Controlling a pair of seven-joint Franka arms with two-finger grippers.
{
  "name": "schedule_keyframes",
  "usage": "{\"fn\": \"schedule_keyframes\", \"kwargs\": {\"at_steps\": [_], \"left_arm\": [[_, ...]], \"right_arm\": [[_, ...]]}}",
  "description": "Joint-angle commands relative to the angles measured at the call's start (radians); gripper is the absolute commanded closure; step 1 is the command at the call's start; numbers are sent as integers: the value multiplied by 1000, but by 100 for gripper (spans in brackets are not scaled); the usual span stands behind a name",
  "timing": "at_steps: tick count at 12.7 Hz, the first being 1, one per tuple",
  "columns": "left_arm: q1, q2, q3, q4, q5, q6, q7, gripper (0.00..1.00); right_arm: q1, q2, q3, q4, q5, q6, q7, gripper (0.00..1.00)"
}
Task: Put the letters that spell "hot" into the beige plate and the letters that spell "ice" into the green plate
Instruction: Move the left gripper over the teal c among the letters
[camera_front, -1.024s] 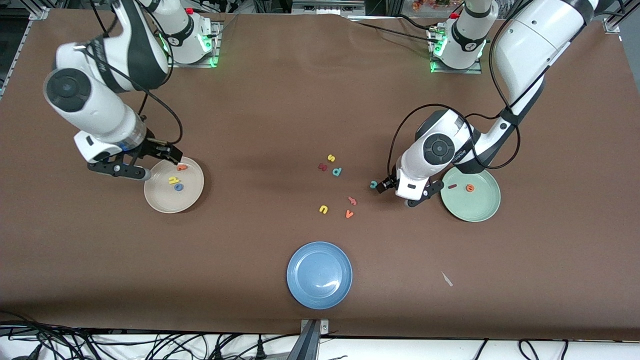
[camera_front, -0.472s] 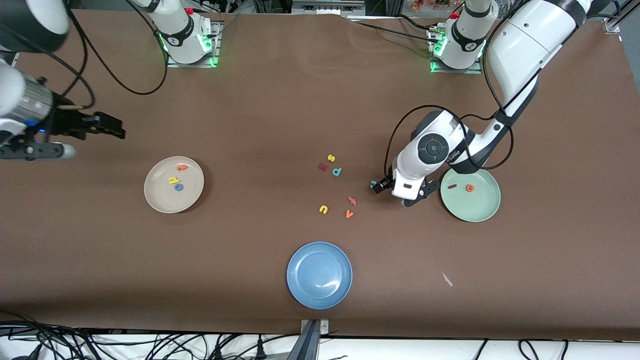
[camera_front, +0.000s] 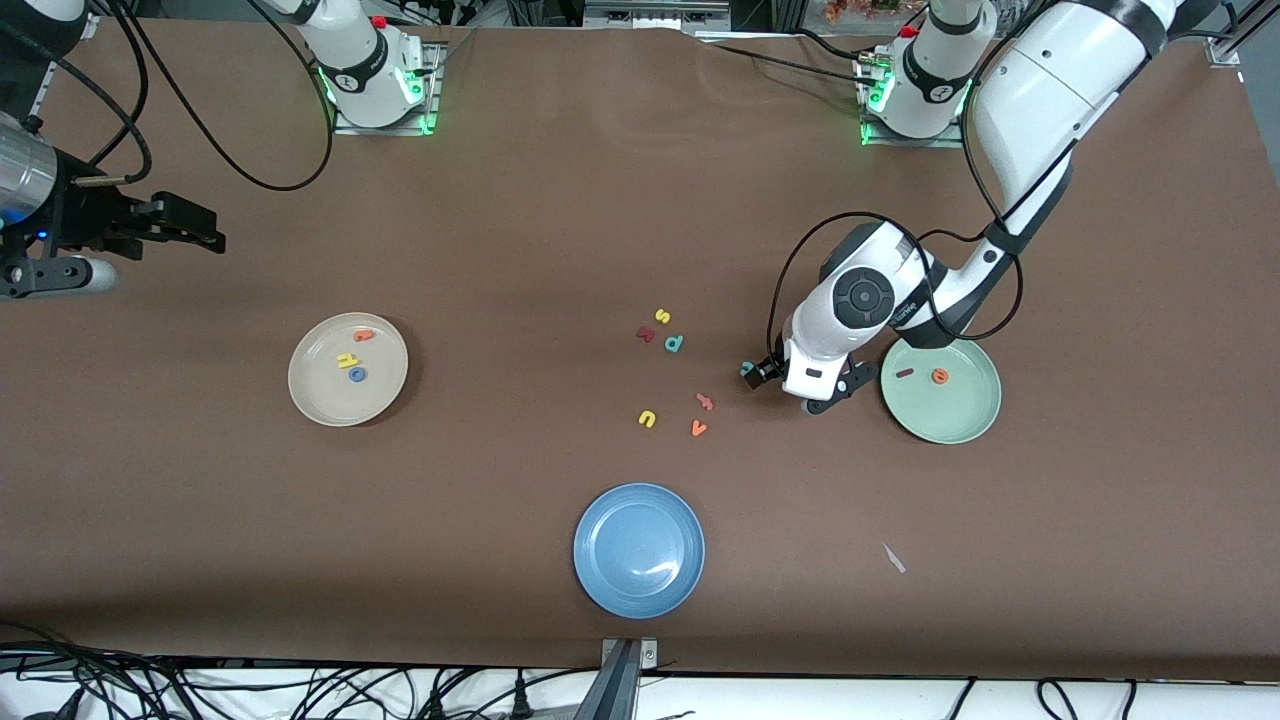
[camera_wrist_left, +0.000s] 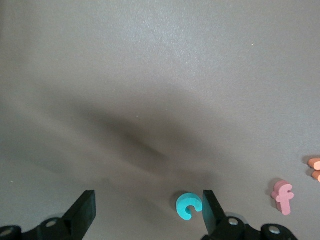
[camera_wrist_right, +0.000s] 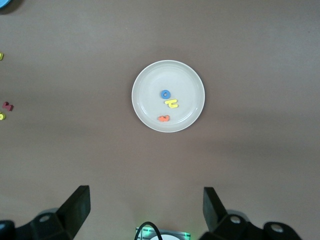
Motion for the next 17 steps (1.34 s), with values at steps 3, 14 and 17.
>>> {"fn": "schedule_keyframes", "kwargs": {"at_steps": [3, 14, 17], "left_arm": [[-11, 5, 12, 8, 37, 12, -33, 6], [-23, 14, 14, 8, 37, 31, -43, 6], [-61, 20, 55, 8, 37, 74, -73, 6]], "right_arm": [[-5, -10, 65, -10, -35, 10, 47, 0], [-13, -5, -20, 2, -47, 10, 32, 0], [-14, 7, -28, 13, -46, 11, 39, 0]]}}
